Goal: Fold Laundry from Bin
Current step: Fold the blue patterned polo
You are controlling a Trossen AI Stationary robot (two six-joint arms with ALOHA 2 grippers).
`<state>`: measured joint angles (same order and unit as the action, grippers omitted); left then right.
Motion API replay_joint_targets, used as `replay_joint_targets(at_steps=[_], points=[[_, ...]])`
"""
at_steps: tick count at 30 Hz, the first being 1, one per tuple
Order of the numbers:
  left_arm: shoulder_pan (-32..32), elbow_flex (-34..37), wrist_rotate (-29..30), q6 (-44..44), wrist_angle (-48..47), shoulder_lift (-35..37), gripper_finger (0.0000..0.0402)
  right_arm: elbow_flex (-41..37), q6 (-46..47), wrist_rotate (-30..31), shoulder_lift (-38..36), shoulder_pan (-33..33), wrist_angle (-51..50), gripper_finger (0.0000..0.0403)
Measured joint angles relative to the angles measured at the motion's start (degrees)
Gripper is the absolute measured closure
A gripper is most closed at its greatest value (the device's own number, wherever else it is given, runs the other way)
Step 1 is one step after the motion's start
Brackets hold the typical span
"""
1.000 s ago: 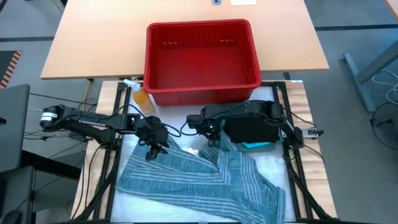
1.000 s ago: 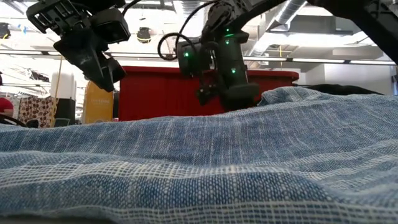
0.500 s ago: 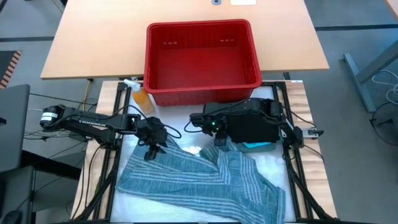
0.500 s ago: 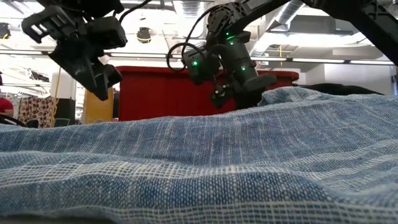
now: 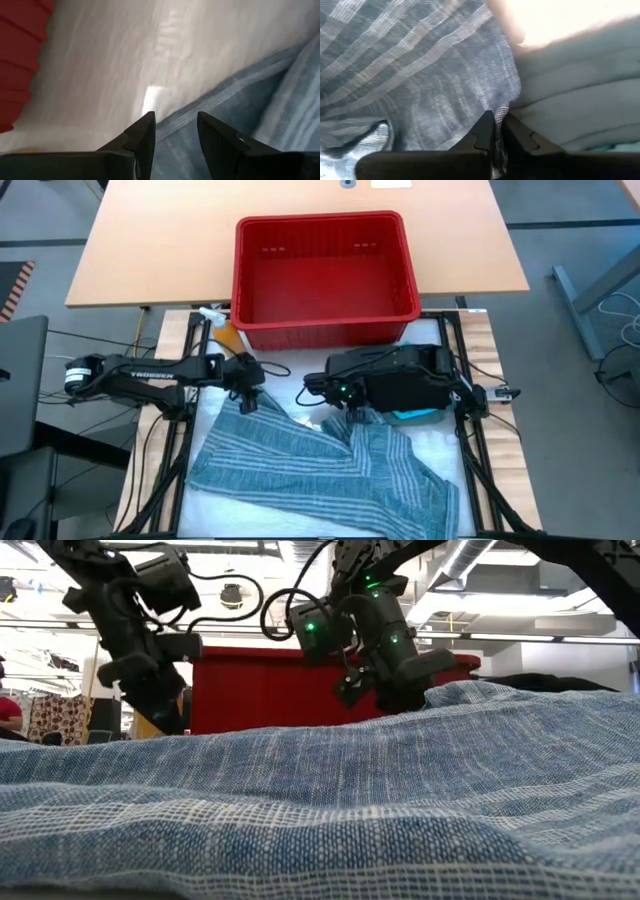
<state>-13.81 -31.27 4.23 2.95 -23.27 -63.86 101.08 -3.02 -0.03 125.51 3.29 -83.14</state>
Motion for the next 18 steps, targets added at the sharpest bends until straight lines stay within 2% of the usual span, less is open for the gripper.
replay_joint_targets(at_steps=[3,7,11,15,18], points=[[-1.8,1.2,-0.7,2.1,0.4,0.0,0.0266,0.0,0.0,0.0,0.0,-0.8,0.3,0.0349],[-2.7,2.3,-4.4,6.3,0.5,0.0,0.0266,0.0,0.0,0.0,0.0,-1.5,1.3,0.0368],[-3.0,2.7,0.6,9.0,0.5,-2.9,0.0266,0.0,0.2,-0.1,0.0,-1.5,1.5,0.0379],[-2.9,2.6,-0.5,10.5,2.3,-9.8,0.0266,0.0,1.8,-0.1,-0.1,-1.6,1.4,0.0370],[-2.9,1.1,4.7,8.5,4.4,-14.3,0.0271,0.0,2.4,-0.1,-0.1,-2.3,0.7,0.0367]])
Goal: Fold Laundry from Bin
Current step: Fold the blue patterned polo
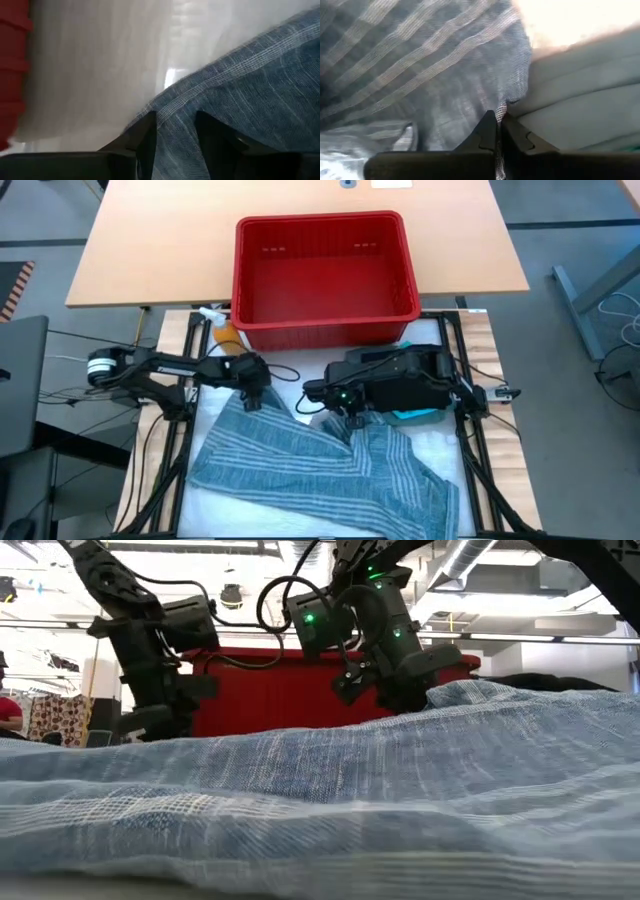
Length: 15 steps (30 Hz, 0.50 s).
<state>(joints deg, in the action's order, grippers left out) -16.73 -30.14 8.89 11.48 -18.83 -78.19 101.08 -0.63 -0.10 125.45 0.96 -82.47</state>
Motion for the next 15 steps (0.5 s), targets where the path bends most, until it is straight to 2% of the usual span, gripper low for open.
replay_joint_targets(at_steps=[3,7,12,15], points=[[0.1,-1.5,1.0,-0.8,-0.5,-2.1,0.0304,0.0,0.2,0.0,0.0,-0.9,-1.2,0.0374],[0.9,-2.8,0.9,-1.6,-3.1,-2.1,0.0387,1.6,0.7,0.0,-0.2,-2.2,-4.8,0.0380],[3.0,-4.4,0.4,-4.0,-11.9,0.8,0.0400,3.3,2.1,0.4,-4.3,-4.1,-3.7,0.0376],[5.0,-4.7,3.1,-6.0,-15.7,4.6,0.0401,3.3,5.3,5.4,-8.6,-5.2,-5.4,0.0379]])
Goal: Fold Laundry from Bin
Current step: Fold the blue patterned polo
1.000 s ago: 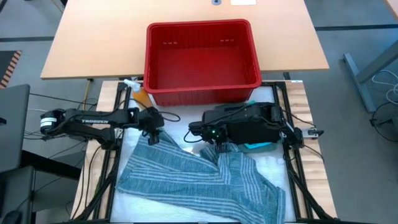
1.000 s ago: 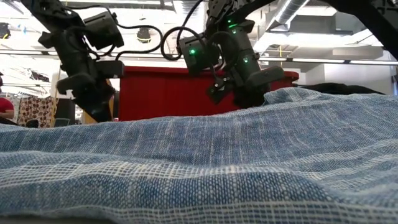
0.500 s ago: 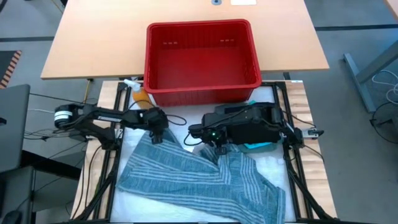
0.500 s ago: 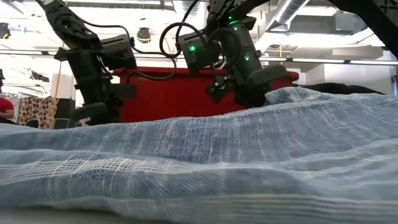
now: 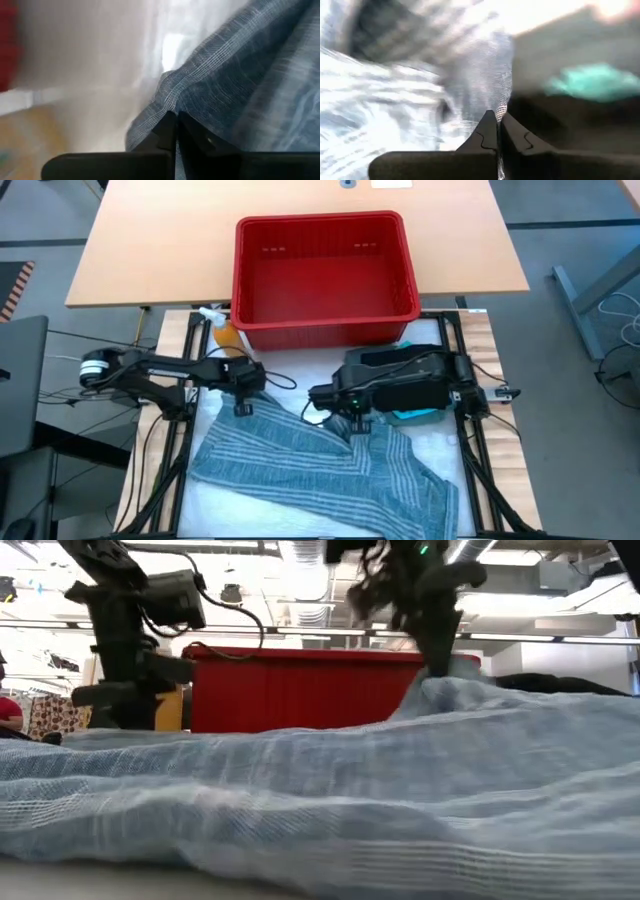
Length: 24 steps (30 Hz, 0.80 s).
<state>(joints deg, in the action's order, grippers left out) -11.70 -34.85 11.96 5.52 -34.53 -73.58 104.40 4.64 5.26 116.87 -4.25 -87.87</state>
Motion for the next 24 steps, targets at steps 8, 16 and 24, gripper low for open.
replay_joint_targets(at_steps=[8,16,24], points=[[3.5,-0.1,3.8,-7.4,-2.8,12.9,0.0401,-4.0,13.7,9.3,-16.2,-3.1,-2.1,0.0378],[3.9,-0.1,3.7,-11.0,-3.2,21.8,0.0401,-16.3,31.1,10.3,-34.5,-13.6,-2.2,0.0380],[4.2,-0.1,1.6,-14.5,-3.9,24.9,0.0402,-23.6,47.3,10.5,-47.8,-23.6,-2.2,0.0380]])
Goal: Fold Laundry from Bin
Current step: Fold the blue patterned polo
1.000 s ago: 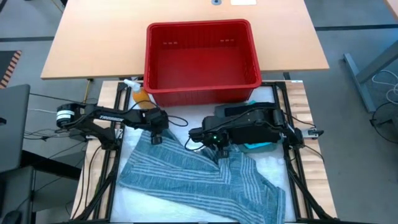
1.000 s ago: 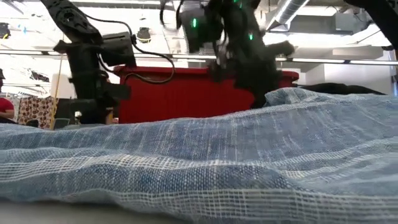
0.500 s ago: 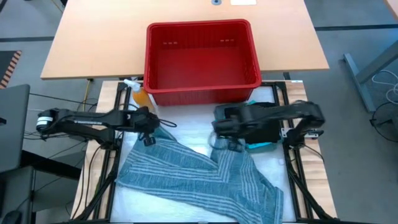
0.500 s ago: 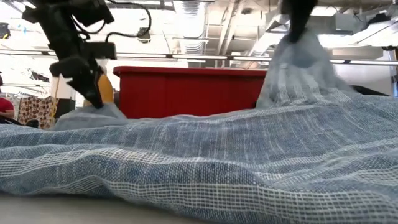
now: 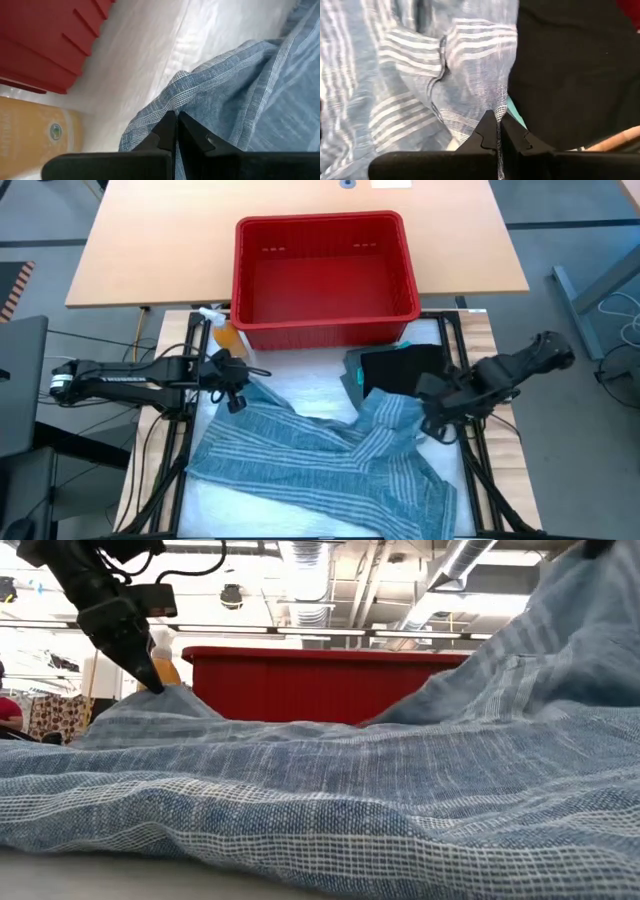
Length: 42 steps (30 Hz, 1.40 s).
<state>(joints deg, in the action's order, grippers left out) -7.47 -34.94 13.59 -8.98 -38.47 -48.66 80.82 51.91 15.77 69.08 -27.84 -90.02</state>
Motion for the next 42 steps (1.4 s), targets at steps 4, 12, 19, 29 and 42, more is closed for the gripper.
replay_joint_targets(at_steps=[4,12,19,29,42], points=[[0.9,0.0,0.5,-2.0,-0.5,1.7,0.0401,1.4,1.1,2.4,-3.1,-3.2,0.1,0.0380],[2.7,0.0,3.2,-6.0,-1.9,8.7,0.0401,7.4,-2.3,10.2,-6.2,-3.5,0.0,0.0380],[2.7,0.0,4.2,-8.4,-3.9,17.7,0.0401,14.4,-10.4,13.9,-5.0,0.4,0.0,0.0380],[2.7,-0.1,0.2,-11.8,-9.0,22.8,0.0401,24.0,-16.4,8.0,-0.1,2.8,0.1,0.0381],[2.7,0.3,-6.8,-15.8,-7.0,22.4,0.0401,27.0,-14.7,1.9,4.6,2.6,0.1,0.0381]])
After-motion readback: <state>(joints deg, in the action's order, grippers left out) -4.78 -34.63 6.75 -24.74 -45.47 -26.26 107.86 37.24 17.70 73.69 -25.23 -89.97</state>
